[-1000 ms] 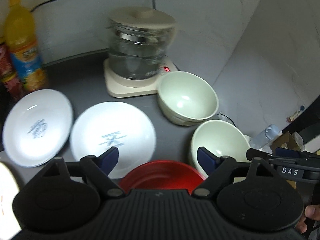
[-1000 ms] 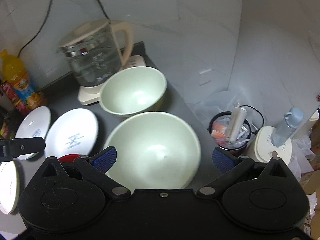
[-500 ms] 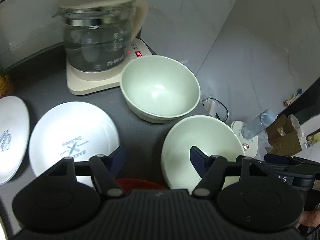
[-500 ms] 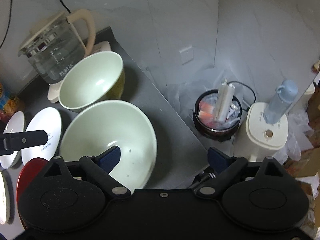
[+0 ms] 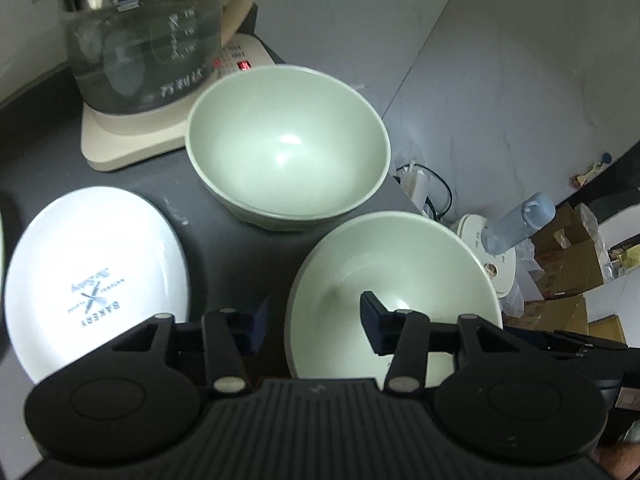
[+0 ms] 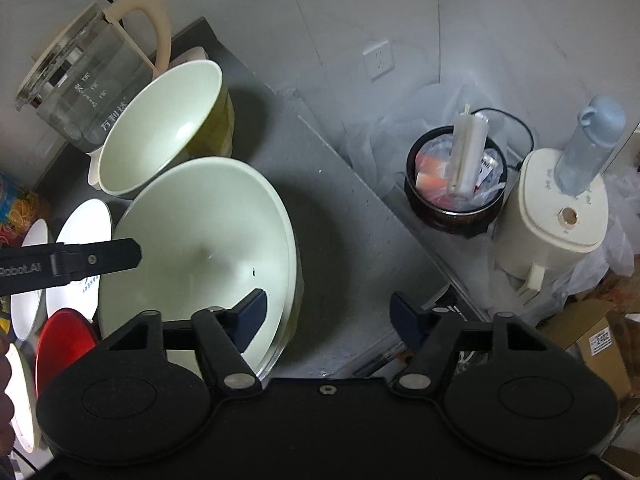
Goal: Organize plates and bowls
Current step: 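Close both grippers on the rim of the large pale green bowl and lift it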
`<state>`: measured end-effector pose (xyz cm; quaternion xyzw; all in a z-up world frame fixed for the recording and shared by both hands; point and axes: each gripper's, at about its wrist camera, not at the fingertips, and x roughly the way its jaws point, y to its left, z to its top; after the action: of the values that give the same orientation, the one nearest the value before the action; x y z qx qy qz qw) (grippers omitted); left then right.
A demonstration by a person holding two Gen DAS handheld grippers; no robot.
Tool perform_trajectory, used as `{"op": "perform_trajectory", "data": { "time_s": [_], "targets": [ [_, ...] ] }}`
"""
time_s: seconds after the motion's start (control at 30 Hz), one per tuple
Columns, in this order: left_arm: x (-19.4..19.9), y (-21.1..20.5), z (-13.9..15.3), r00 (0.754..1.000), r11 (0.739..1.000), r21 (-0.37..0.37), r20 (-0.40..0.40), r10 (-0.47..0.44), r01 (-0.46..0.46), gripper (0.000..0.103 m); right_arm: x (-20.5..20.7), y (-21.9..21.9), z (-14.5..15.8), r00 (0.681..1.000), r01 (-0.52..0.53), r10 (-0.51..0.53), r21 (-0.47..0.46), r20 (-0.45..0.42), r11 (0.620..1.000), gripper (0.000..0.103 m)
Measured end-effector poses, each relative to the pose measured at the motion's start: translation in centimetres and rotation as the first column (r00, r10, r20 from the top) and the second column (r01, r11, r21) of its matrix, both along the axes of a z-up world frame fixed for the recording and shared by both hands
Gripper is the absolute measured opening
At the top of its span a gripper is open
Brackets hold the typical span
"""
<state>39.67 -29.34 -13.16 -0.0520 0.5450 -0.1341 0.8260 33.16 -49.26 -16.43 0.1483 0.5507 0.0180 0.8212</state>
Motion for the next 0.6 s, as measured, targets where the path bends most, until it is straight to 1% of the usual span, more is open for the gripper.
{"op": "perform_trajectory", "data": {
  "time_s": [0.03,0.07,0.17,0.2,0.23,0.33,0.47,0.6],
  "targets": [
    [0.1,-0.1,-0.3,1.000,1.000,-0.001,-0.007,-0.002,0.002,0.039,0.1,0.1,-0.2,1.000,-0.003,0.003,0.004,-0.007,1.000,0.058],
    [0.3,-0.2,-0.6,1.000,1.000,-0.002,-0.015,-0.003,0.003,0.037,0.2,0.1,-0.5,1.000,-0.005,0.005,0.009,-0.015,1.000,0.052],
    [0.6,-0.7,-1.2,1.000,1.000,0.023,-0.016,-0.004,0.004,0.029,0.4,0.0,-1.1,1.000,0.001,0.000,0.051,-0.031,0.999,0.036],
    [0.8,-0.6,-1.4,1.000,1.000,0.022,-0.022,0.000,0.001,0.024,0.4,0.0,-1.2,0.999,0.002,0.000,0.059,-0.032,0.998,0.034],
    [0.9,-0.6,-1.6,0.999,1.000,0.020,-0.032,0.002,-0.001,0.019,0.4,0.0,-1.2,1.000,0.002,0.000,0.066,-0.031,0.998,0.027],
    [1.2,-0.3,-2.3,0.999,1.000,0.017,-0.049,0.012,-0.011,0.012,0.6,0.2,-1.1,1.000,-0.002,0.004,0.098,-0.025,0.995,0.012],
    [1.6,0.0,-2.6,0.998,1.000,0.004,-0.061,0.022,-0.021,0.009,0.6,0.2,-1.0,1.000,0.009,-0.007,0.092,-0.023,0.996,0.011],
    [1.2,0.0,-1.9,0.998,1.000,-0.023,-0.056,0.010,-0.011,0.009,0.2,-0.3,-0.4,0.999,0.029,-0.027,0.096,-0.016,0.995,0.011]
  ]
}}
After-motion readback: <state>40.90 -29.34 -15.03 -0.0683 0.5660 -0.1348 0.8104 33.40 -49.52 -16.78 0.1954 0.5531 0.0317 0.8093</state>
